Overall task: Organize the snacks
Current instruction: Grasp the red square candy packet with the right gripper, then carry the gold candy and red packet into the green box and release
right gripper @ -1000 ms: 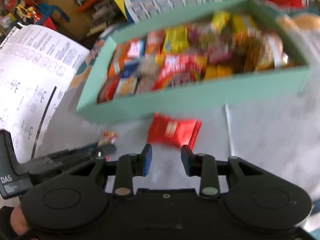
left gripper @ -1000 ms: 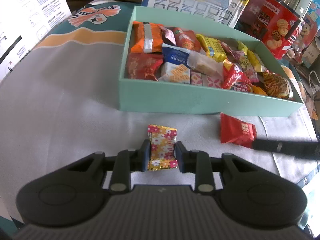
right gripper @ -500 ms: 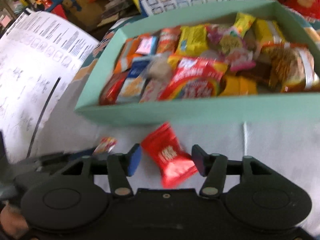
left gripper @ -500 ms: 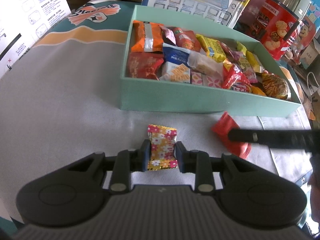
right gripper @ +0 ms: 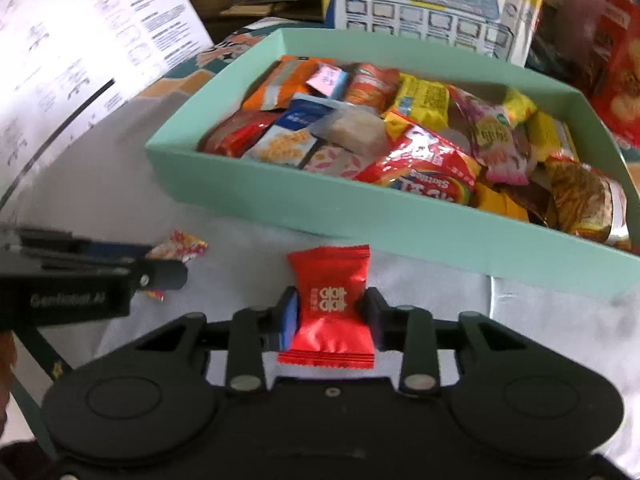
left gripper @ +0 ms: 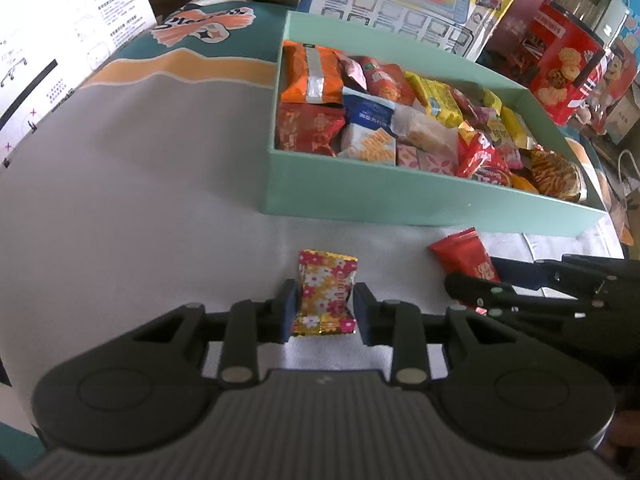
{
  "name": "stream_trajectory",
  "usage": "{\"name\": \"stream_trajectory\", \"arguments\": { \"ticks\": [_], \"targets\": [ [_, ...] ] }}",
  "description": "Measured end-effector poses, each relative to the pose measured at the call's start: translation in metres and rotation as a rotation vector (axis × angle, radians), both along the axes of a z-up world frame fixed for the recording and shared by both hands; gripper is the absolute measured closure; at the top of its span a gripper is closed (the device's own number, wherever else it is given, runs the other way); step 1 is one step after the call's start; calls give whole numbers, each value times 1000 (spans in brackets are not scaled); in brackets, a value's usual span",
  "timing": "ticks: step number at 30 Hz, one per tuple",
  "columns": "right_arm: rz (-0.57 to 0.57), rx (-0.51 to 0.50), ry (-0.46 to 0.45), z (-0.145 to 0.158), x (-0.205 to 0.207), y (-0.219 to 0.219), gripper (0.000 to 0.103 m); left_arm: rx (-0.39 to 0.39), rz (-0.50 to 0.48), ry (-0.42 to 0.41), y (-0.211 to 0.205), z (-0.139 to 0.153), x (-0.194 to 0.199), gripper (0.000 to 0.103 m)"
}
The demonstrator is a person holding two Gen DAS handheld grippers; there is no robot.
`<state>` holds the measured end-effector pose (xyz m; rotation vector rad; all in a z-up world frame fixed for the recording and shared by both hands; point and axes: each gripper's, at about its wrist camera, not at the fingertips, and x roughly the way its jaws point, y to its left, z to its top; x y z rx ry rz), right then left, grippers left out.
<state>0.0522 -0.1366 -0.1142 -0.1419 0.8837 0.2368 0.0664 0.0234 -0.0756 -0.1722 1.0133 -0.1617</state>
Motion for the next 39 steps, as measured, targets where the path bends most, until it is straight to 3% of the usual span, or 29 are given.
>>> {"name": "stream_trajectory", "arguments": {
  "ticks": [5, 10, 20, 30, 39],
  "targets": [
    [-75, 129, 41, 8, -6, -27, 72, 80, -16, -23, -11, 1, -5, 74],
    [-125, 236, 49, 19, -18, -52, 72, 56, -16, -18, -9, 9, -12, 75],
    [-139, 397, -13, 57, -26, -84, 72, 16, -67, -86, -20, 56, -17, 75],
    [-216, 442, -81, 91, 39, -124, 72, 33, -93, -150, -40, 91, 61, 75],
    [-280, 460, -68, 91, 135, -144, 72, 71, -111, -139, -67, 83, 147, 75]
  ]
}}
